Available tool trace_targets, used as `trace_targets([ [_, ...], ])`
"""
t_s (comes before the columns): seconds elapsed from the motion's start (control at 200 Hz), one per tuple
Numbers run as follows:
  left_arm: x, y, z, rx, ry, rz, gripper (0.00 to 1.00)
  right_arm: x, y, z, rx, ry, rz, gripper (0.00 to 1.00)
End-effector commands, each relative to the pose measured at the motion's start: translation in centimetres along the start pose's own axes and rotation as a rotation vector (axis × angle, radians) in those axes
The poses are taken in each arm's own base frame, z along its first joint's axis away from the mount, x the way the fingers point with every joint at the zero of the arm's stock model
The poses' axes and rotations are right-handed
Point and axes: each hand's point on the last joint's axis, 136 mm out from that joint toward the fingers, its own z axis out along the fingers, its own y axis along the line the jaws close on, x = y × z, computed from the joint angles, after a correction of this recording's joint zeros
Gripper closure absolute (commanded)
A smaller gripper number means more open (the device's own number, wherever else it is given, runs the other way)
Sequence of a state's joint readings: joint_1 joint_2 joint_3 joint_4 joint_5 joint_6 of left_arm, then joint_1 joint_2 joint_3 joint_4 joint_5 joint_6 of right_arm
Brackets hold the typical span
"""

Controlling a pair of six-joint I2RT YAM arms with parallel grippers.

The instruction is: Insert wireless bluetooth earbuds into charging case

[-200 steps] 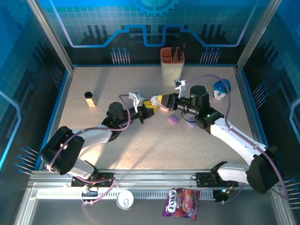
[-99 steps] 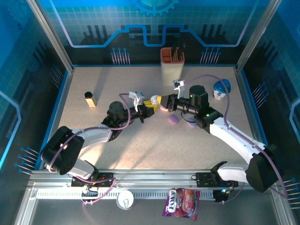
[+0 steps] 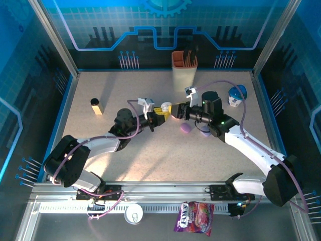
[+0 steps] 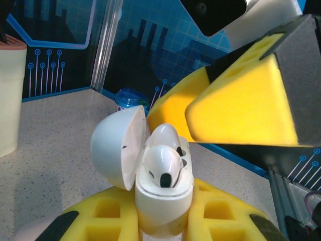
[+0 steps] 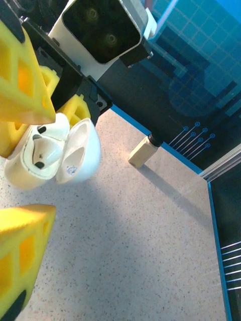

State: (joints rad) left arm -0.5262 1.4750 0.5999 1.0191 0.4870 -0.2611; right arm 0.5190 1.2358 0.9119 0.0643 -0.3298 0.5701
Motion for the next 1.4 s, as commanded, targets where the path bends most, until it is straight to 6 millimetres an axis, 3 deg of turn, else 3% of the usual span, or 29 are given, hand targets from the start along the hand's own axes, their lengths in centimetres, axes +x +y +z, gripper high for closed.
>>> trace_targets([
  [0.0,-2.3,-0.7,0.0,0.023,-0.062,0.036,1.0,-1.5,1.0,-1.1,0.009,-0.052,-0.034,0.49],
  [0.21,-1.7,-0.9,0.0,0.039,-0.052,0.059,1.0,-1.8,1.2,-1.5,-0.02,-0.081,-0.037,0.42],
  [0.335,0.2,-0.4,-0.9,0.021,-0.024,0.248,1.0,-2.3,1.7,-1.9,-0.028,-0.093,-0.06,0.36],
  [0.515,0.6,1.4,-1.8,-0.077,0.001,0.459,1.0,-1.8,0.6,-1.9,0.085,-0.014,-0.098,0.32],
  [0.785,1.7,1.8,-2.1,-0.092,0.061,0.59,1.0,-0.7,-0.2,0.8,0.222,0.144,-0.153,0.26],
  [0.93,2.0,1.6,-2.3,-0.079,0.079,0.608,1.0,-0.4,-1.5,2.5,0.323,0.203,-0.151,0.26],
  [1.05,2.3,1.6,-2.4,-0.076,0.086,0.601,1.0,0.0,-1.4,3.4,0.331,0.238,-0.158,0.25],
  [1.396,-0.5,3.1,-2.5,-0.162,-0.003,0.381,1.0,2.1,-2.2,1.9,0.353,0.322,-0.192,0.24],
])
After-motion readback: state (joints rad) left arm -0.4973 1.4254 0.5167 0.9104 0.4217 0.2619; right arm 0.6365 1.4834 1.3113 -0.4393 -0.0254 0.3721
